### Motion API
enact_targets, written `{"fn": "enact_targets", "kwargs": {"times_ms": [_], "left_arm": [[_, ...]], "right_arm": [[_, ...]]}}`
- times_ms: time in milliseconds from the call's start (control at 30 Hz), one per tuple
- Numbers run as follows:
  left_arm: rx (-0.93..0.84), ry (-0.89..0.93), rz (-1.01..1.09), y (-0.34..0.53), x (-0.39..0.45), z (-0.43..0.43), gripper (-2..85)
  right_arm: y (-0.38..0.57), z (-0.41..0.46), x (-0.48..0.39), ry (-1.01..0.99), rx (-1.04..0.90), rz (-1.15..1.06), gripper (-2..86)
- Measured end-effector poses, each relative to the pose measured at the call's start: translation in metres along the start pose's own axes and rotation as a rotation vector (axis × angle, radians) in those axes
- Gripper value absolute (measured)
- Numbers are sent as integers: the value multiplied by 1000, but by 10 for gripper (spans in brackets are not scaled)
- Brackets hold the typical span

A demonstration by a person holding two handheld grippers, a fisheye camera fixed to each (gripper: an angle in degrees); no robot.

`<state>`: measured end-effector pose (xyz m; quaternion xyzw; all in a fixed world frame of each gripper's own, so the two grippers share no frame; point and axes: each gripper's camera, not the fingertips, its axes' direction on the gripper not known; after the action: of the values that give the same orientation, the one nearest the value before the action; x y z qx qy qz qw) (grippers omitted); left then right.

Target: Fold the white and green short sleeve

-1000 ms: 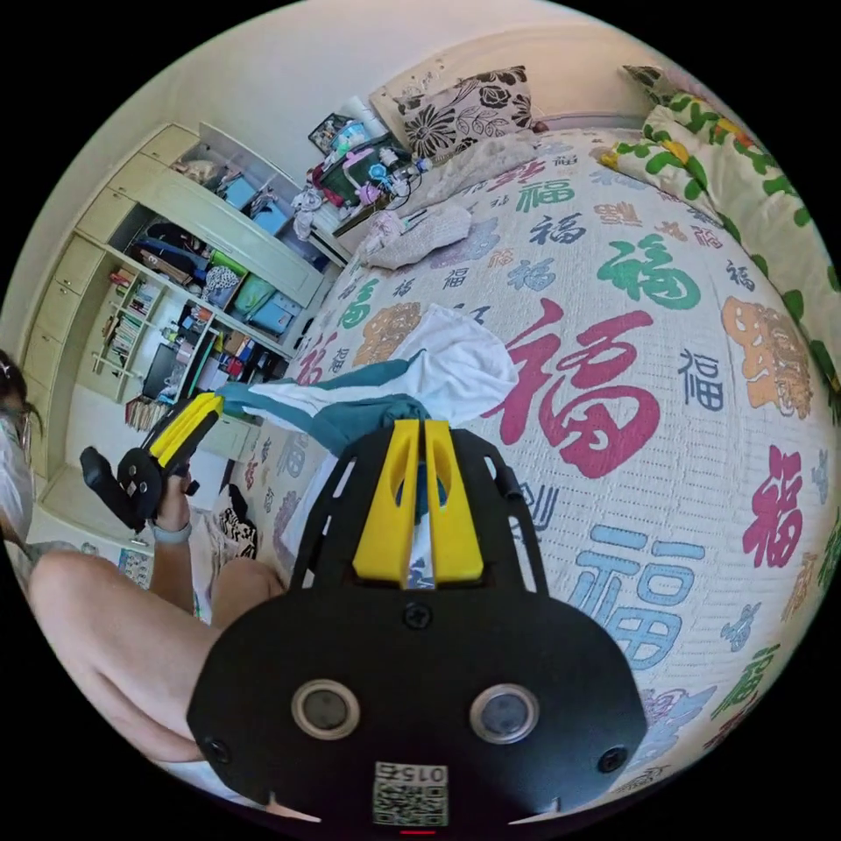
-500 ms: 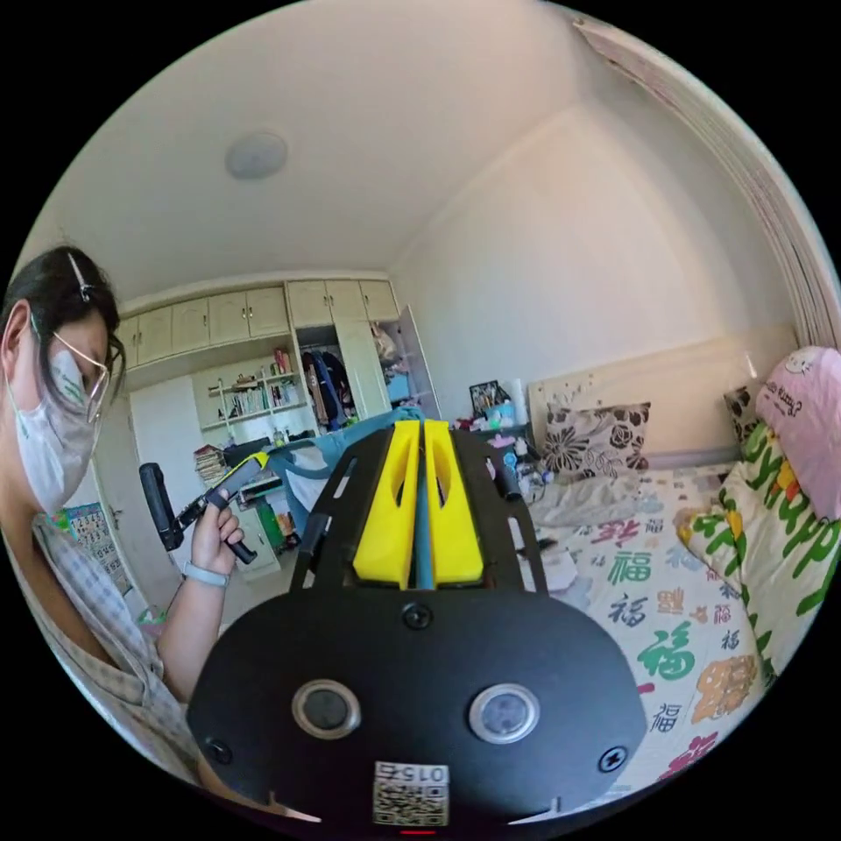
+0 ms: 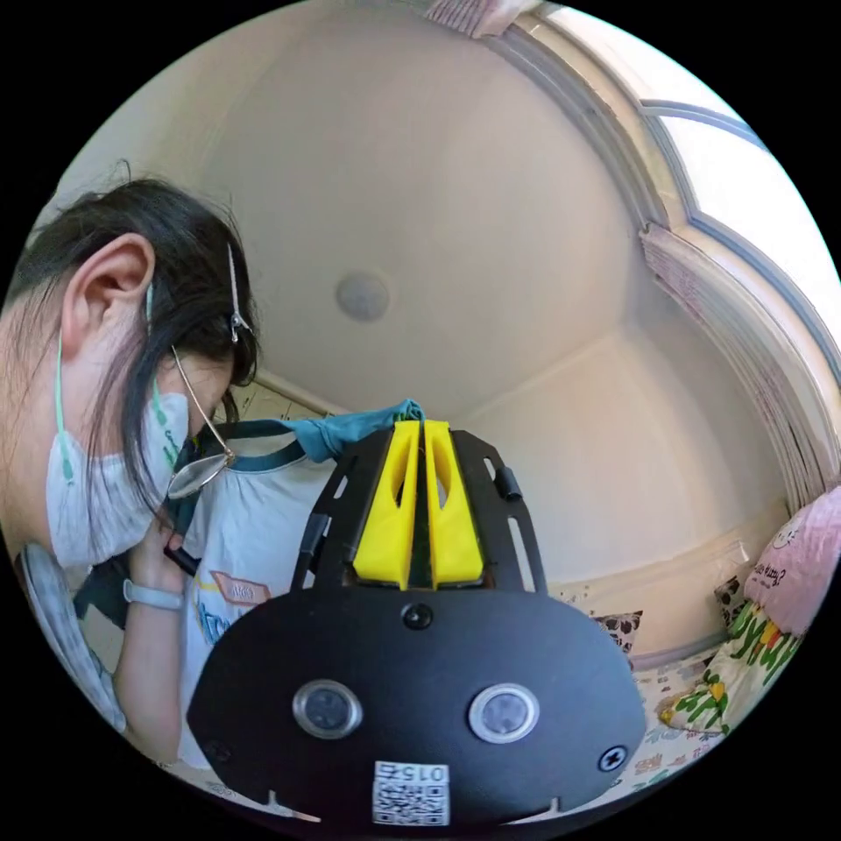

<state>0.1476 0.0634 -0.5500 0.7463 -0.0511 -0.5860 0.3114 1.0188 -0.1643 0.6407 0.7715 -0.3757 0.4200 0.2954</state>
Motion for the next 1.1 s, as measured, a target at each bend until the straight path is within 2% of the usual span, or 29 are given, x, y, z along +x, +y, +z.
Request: {"fn": "enact_targets", "kwargs": {"times_ms": [167,367,567,633,700,733,800,867,967,1033,1067,1100], "left_arm": [[-42,-50,85,27,-14,20,-7],[-318,-81,180,125,-32,95,-5],[-842,-62,308,330,-57,205,15],[-1129,-31,267,442,-74,248,48],[-1339,-32,197,512,-93,265,69],[-1459,5,143,541,-105,270,76],[-1502,60,122,557,-119,264,81],[-1551,107,143,562,-133,250,80],[-1864,166,163,577,-165,222,83],[-2217,212,-15,594,-196,203,100],[-2286,219,-90,597,-203,200,105],[-2375,230,-263,602,-214,195,112]], "right_arm": [[29,33,8,-32,-78,-5,-3],[110,118,40,-48,-359,49,-1],[277,251,90,-27,-896,65,15],[376,307,121,-63,-1206,164,42],[439,327,147,-64,-1422,294,54],[459,326,160,-96,-1464,384,65],[472,312,171,-158,-1463,417,90],[483,289,178,-170,-1562,396,105],[500,235,190,-156,-1782,392,115],[508,193,204,-89,-1969,481,126],[508,185,207,-70,-1998,517,129],[508,172,211,-52,-2046,580,131]]}}
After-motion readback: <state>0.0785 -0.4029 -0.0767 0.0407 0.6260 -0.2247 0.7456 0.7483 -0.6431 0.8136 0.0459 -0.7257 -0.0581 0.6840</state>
